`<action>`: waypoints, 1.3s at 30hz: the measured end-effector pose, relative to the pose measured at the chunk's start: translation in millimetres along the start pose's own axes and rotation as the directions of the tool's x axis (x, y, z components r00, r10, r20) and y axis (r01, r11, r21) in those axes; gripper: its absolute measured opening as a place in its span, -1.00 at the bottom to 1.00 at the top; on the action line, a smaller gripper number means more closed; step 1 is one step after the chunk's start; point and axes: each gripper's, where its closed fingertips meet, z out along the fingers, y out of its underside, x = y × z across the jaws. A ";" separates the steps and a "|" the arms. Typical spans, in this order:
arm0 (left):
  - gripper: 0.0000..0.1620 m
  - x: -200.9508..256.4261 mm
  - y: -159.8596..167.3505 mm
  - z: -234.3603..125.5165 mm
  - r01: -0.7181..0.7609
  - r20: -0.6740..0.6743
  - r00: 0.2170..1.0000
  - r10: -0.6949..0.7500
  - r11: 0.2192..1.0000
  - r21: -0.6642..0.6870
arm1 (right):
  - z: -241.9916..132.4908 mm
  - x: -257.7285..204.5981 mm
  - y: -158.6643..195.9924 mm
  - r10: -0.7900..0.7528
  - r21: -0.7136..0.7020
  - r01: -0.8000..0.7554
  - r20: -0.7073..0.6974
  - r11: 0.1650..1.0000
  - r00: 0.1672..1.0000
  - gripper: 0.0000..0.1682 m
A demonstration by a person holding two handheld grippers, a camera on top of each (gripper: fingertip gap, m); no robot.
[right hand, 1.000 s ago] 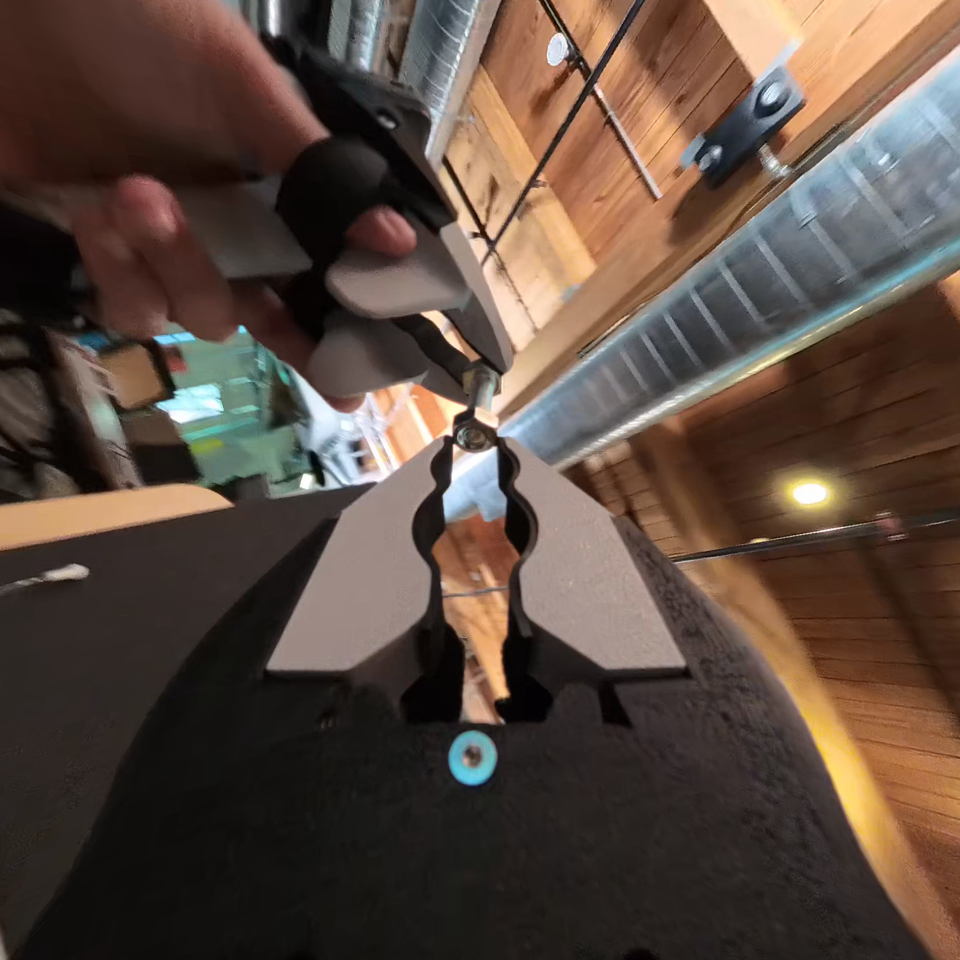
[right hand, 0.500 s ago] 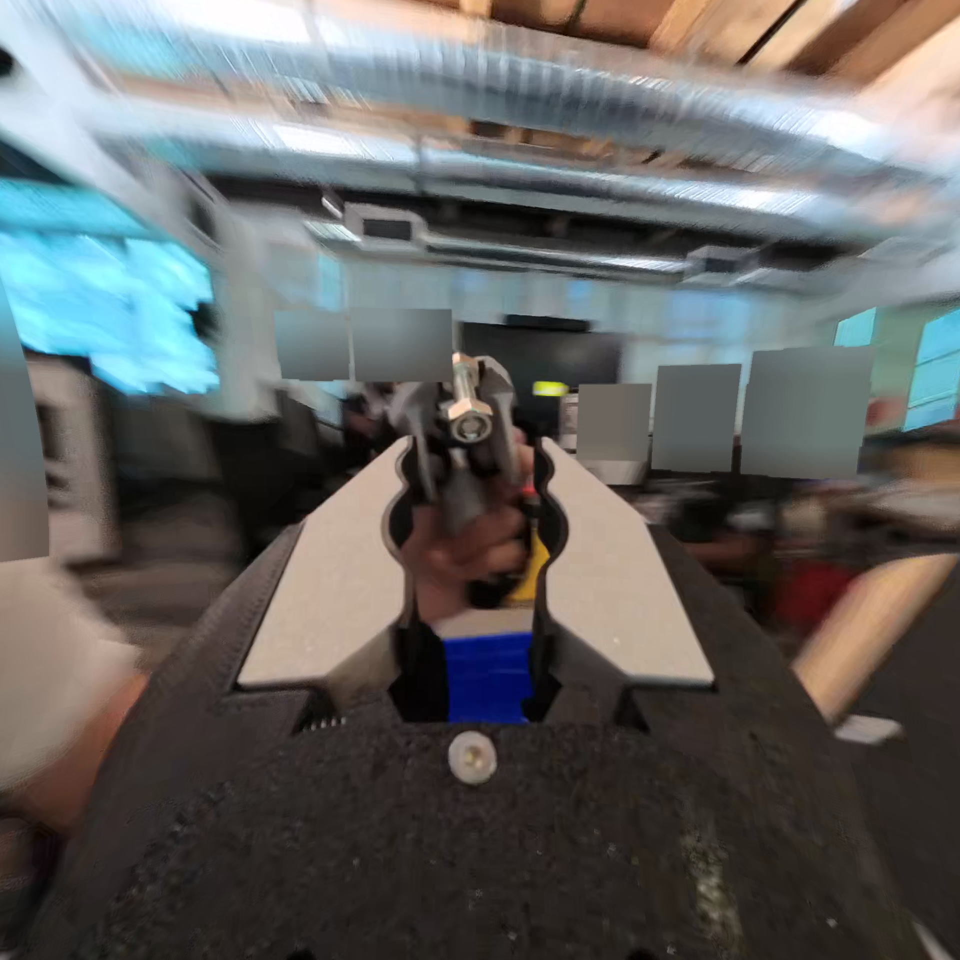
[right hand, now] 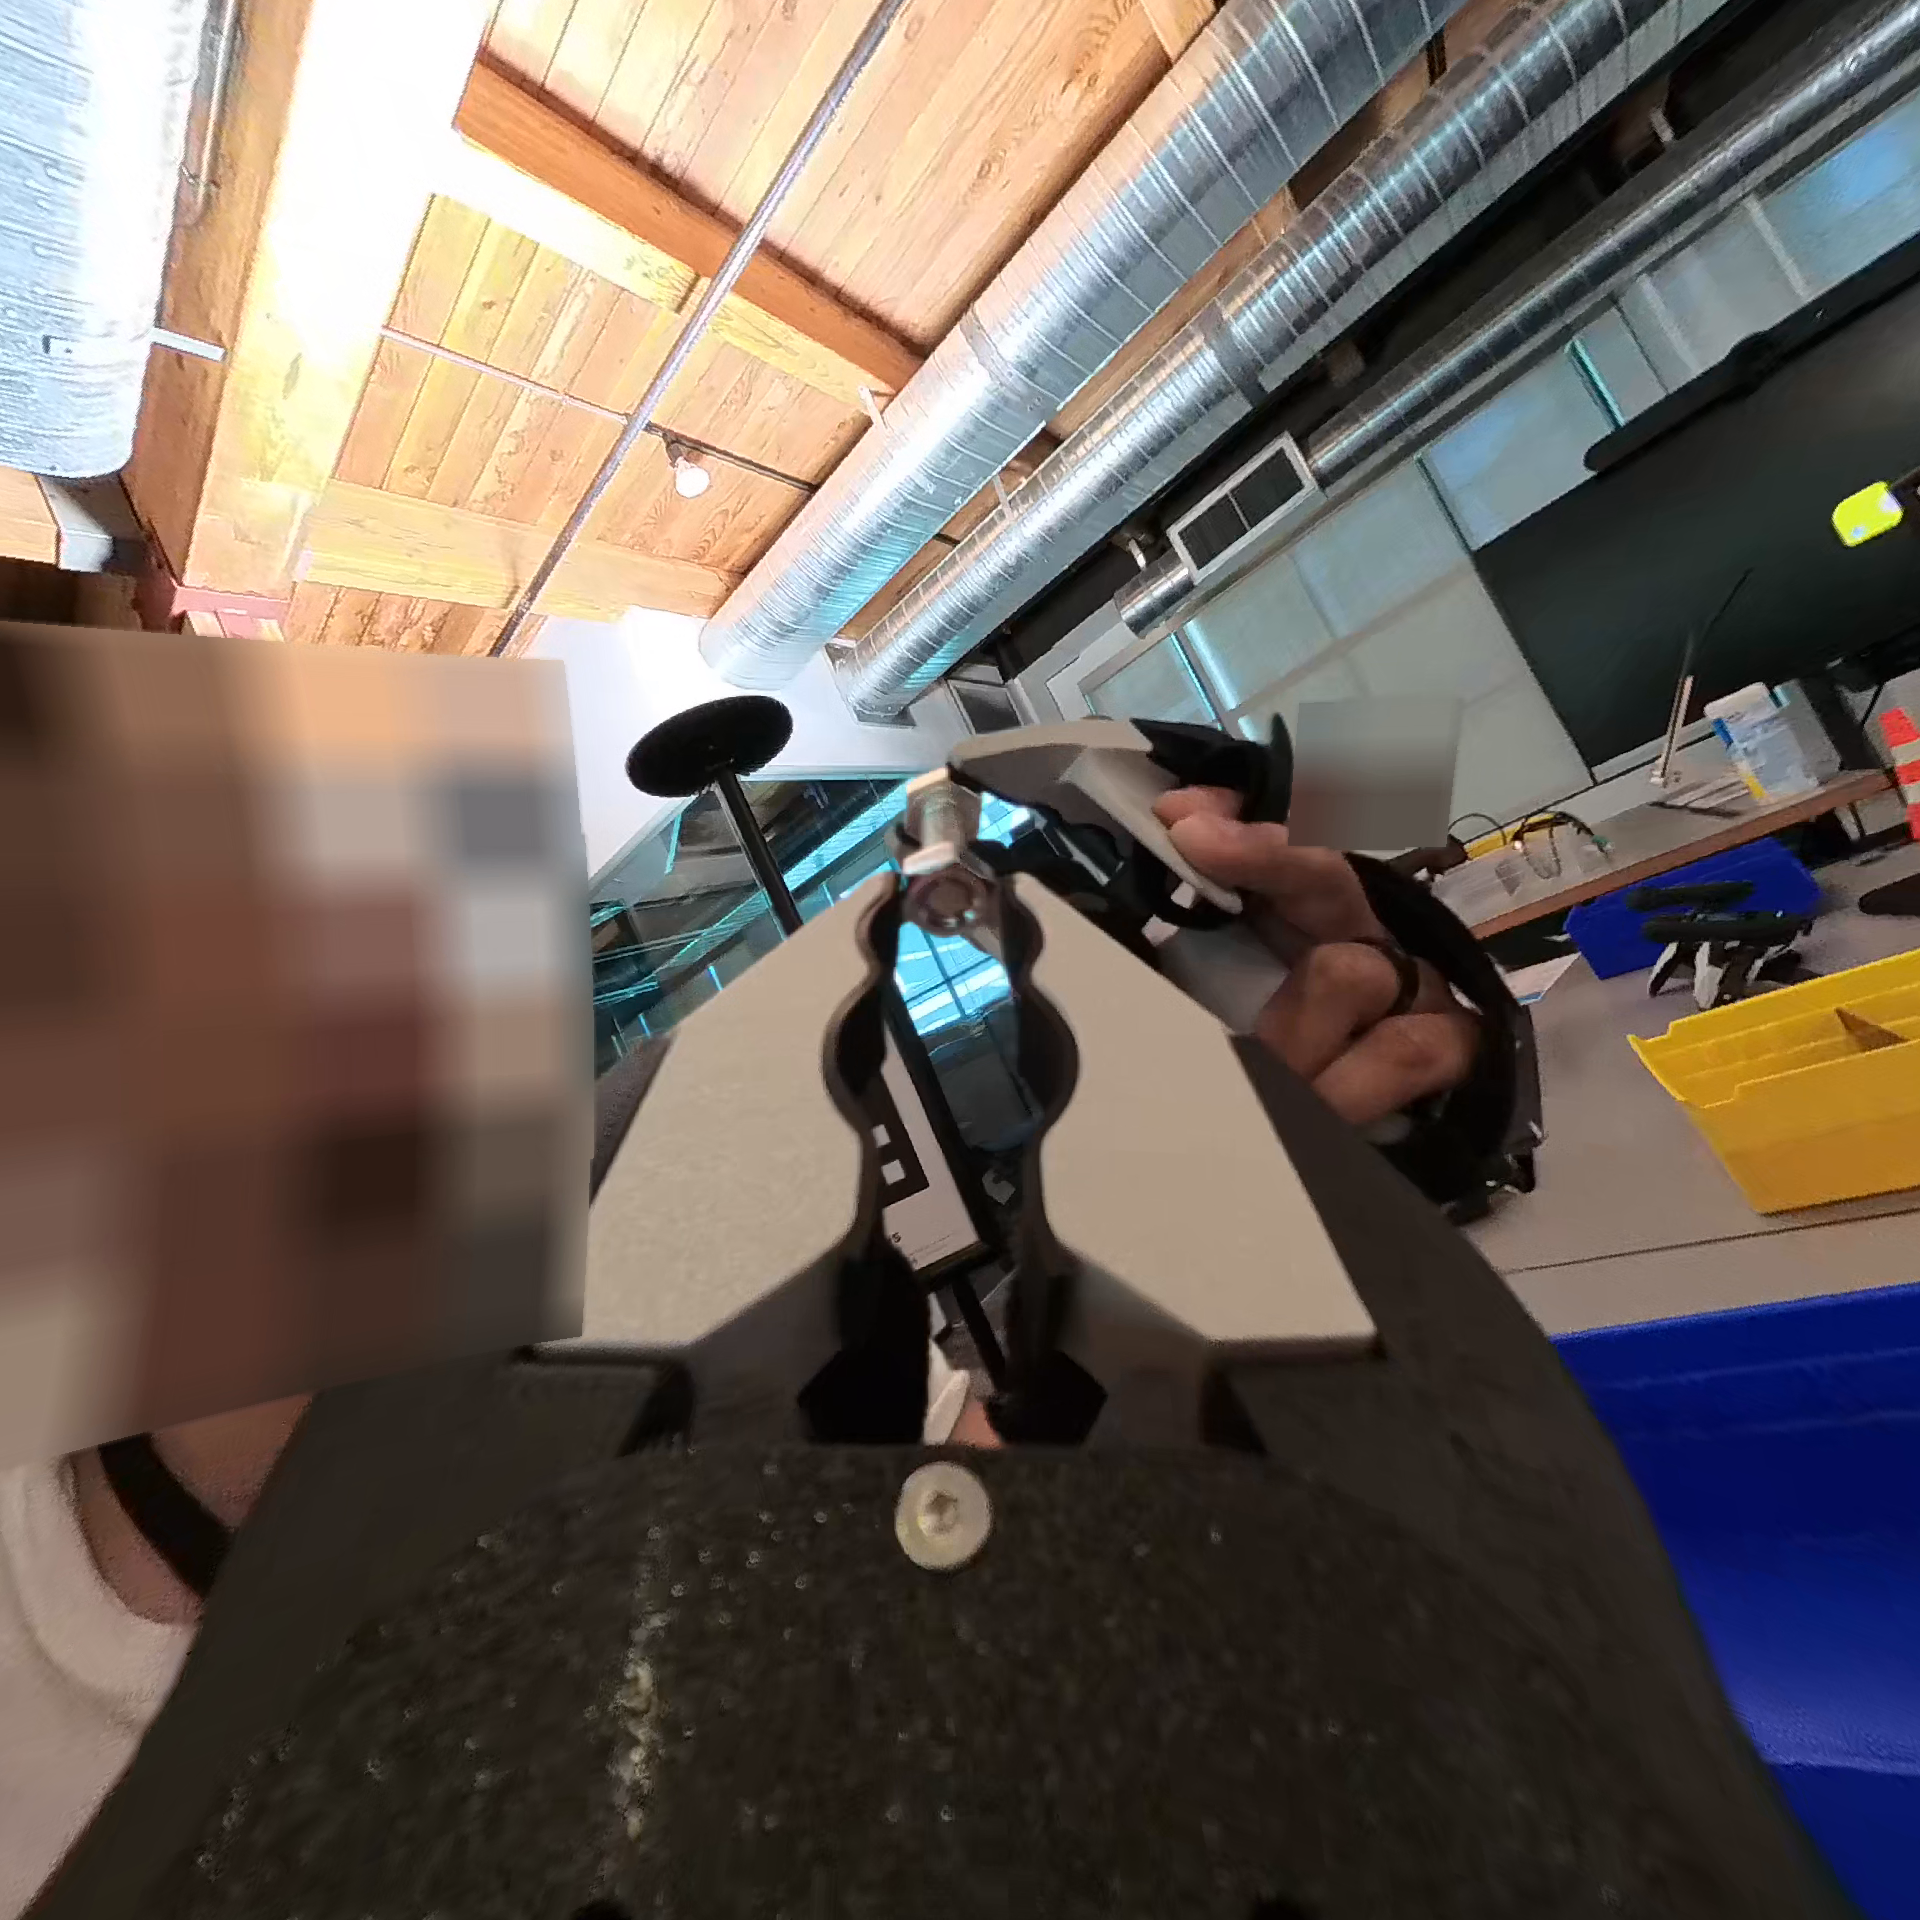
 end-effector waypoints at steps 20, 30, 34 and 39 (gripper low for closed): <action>-0.78 6.0 -1.4 9.1 0.206 -0.086 0.975 -0.204 0.978 0.011 | -3.8 -17.6 9.5 -0.725 -0.637 0.596 -0.084 -0.489 -0.684 -0.81; -0.79 -11.6 4.6 6.6 0.308 -0.040 0.951 -0.307 0.951 0.029 | -8.0 -2.0 9.5 -0.591 -0.666 0.424 0.031 -0.614 -0.806 -0.57; -0.79 -15.9 -0.8 -0.1 0.273 -0.015 0.962 -0.272 0.960 0.057 | -4.8 -0.4 3.8 -0.893 -0.560 0.802 -0.227 -0.207 -0.389 -0.45; -0.78 -17.7 -5.3 -6.1 0.207 -0.003 0.978 -0.207 0.974 0.090 | 5.8 12.4 2.7 -0.674 -0.102 0.679 -0.296 0.727 0.677 -0.49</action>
